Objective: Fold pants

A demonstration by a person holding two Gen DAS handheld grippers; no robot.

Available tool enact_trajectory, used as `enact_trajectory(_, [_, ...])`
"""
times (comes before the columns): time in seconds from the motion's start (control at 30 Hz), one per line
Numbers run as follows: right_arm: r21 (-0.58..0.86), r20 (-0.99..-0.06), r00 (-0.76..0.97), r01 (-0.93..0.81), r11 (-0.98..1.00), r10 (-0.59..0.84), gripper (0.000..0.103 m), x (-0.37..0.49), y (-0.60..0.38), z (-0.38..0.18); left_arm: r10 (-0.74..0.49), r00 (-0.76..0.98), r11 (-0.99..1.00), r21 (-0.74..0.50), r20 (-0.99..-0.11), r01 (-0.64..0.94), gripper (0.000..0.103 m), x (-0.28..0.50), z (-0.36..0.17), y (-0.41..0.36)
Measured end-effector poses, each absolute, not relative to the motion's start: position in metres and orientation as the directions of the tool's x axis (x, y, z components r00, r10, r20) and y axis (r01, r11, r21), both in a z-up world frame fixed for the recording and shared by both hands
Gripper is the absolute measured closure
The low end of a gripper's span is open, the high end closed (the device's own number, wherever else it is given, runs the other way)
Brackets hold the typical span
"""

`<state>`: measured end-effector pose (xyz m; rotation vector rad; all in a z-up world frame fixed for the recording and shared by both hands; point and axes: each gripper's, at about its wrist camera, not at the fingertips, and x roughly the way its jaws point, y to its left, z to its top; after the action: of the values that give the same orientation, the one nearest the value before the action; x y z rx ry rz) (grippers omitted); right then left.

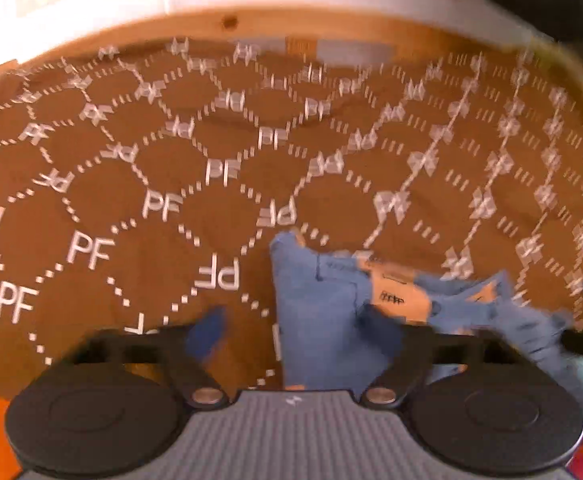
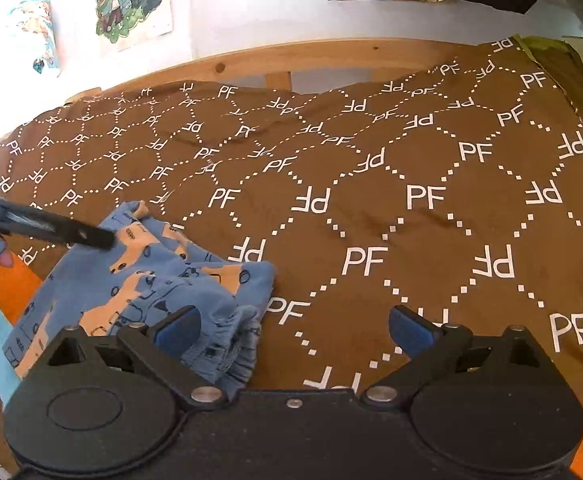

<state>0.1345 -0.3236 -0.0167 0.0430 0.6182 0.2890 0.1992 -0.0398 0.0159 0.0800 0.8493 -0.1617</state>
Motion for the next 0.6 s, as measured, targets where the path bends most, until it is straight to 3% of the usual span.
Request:
enact_trajectory(0.17, [0.12,-0.555,0.77,-0.302,0.946,0.316,0.006,0.14,-0.32,-0.02,-0.09,0.644,0.993,-0.019,-0.76,0.116,0.059,0.202,0.002,-0.03])
enact_trajectory(0.33, [-0.018,-0.579,0.788,-0.27,0.963,0.21,0.009,0.144,-0.317,-0.03,-0.051,0.639,0.998,-0.017,-0.768,0.059,0.056,0.207,-0.006,-0.017])
enact_trajectory(0.47, [0.046,-0.579,0.791,-0.211,0.976,0.198,0.009,0.147,-0.335,-0.025,-0.052,0.65,0.998,-0.017,-0.758,0.06,0.054,0.204,-0.001,-0.02])
enact_trajectory(0.53, [0.05,-0.55,0.808,-0.221,0.974,0.212,0.009,0.143,-0.337,-0.015,-0.09,0.65,0.996,-0.08,-0.755,0.045,0.044,0.199,0.008,-0.015])
enact_trajectory(0.6, [0.095,-0.523,0.809,-0.256,0.962,0.267,0.007,0.137,-0.337,-0.005,-0.128,0.663,0.989,-0.149,-0.738,0.026,0.016,0.188,0.02,-0.011])
